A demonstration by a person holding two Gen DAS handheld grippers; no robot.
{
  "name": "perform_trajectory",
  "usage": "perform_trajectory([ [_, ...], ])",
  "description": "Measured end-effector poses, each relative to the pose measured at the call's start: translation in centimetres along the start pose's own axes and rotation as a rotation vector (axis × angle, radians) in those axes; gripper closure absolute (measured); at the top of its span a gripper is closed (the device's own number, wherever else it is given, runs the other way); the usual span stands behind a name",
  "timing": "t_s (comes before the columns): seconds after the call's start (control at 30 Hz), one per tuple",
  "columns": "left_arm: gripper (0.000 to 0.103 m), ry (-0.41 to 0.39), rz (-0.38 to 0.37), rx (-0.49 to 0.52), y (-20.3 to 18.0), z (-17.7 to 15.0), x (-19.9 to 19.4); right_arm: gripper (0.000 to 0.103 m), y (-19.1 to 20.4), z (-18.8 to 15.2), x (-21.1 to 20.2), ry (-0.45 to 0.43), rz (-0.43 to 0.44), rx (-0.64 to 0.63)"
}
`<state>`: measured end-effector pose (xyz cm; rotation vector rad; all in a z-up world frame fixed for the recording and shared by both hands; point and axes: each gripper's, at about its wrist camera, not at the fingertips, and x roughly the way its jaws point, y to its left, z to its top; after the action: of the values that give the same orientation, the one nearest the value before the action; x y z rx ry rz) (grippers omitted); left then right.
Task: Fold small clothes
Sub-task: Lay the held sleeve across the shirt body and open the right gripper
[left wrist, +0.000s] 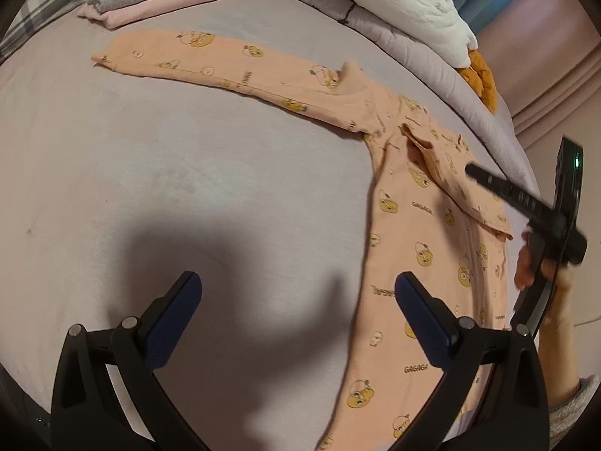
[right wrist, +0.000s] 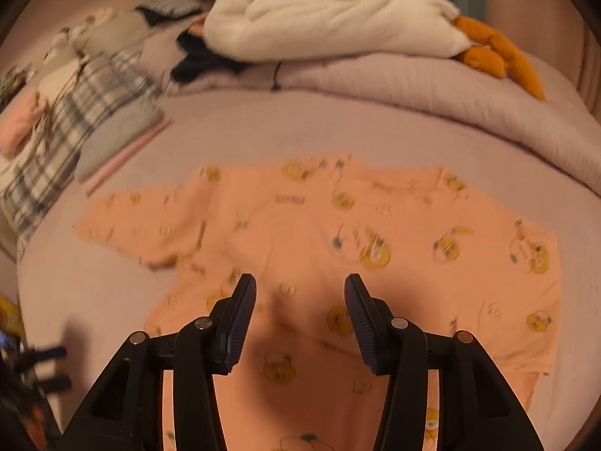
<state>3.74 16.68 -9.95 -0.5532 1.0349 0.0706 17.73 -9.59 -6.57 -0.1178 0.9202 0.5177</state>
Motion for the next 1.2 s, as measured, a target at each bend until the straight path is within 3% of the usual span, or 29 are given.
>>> perform_trajectory([
  [0.13, 0.000, -0.003, -0.004, -0.028, 1.1, 0.2, -0.3, 0.051, 4.2, -0.5, 2.2, 0.009, 0.024, -0.107],
  [0.2, 0.000, -0.010, -0.001, -0.032, 1.6, 0.3, -0.7, 0.052, 6.1, -0.1, 4.2, 0.010, -0.039, -0.165],
  [0.23, 0.000, -0.012, 0.001, -0.034, 1.8, 0.3, -0.8, 0.060, 6.8, 0.3, 5.4, 0.024, -0.080, -0.185],
  [0.27, 0.000, -0.016, 0.004, -0.038, 2.1, 0.3, -1.0, 0.088, 7.3, 0.7, 6.6, 0.040, -0.127, -0.198],
  [0.33, 0.000, -0.024, 0.008, -0.048, 2.8, 0.4, -1.2, 0.094, 7.4, 1.5, 7.9, 0.056, -0.174, -0.185],
  [0.47, 0.000, -0.027, 0.021, -0.078, 4.2, 0.7, -1.0, 0.095, 8.1, 3.5, 6.6, -0.032, -0.165, -0.146],
  [0.63, 0.000, -0.024, 0.017, -0.102, 4.6, 1.0, -0.8, 0.095, 9.8, 3.8, 8.3, -0.006, -0.159, -0.211],
  [0.73, 0.000, -0.024, 0.013, -0.105, 4.6, 1.4, -0.9, 0.074, 9.9, 2.9, 9.9, 0.074, -0.166, -0.200],
  [0.77, 0.000, -0.027, 0.005, -0.112, 4.7, 1.7, -0.9, 0.063, 10.0, 2.8, 9.7, 0.069, -0.163, -0.198],
  [0.83, 0.000, -0.035, -0.020, -0.129, 5.0, 2.3, -1.1, 0.057, 9.9, 2.9, 8.5, 0.049, -0.092, -0.167],
  [0.97, 0.000, -0.072, -0.112, -0.190, 5.8, 4.5, -1.5, 0.057, 8.3, 2.8, 4.9, -0.036, 0.076, -0.058],
  [1.07, 0.000, -0.106, -0.130, -0.239, 6.7, 6.1, -1.6, 0.059, 6.8, 2.8, 4.2, -0.066, 0.144, 0.033],
  [1.2, 0.001, -0.143, -0.125, -0.287, 7.9, 8.0, -1.7, 0.087, 7.1, 2.6, 6.5, -0.050, 0.097, 0.056],
])
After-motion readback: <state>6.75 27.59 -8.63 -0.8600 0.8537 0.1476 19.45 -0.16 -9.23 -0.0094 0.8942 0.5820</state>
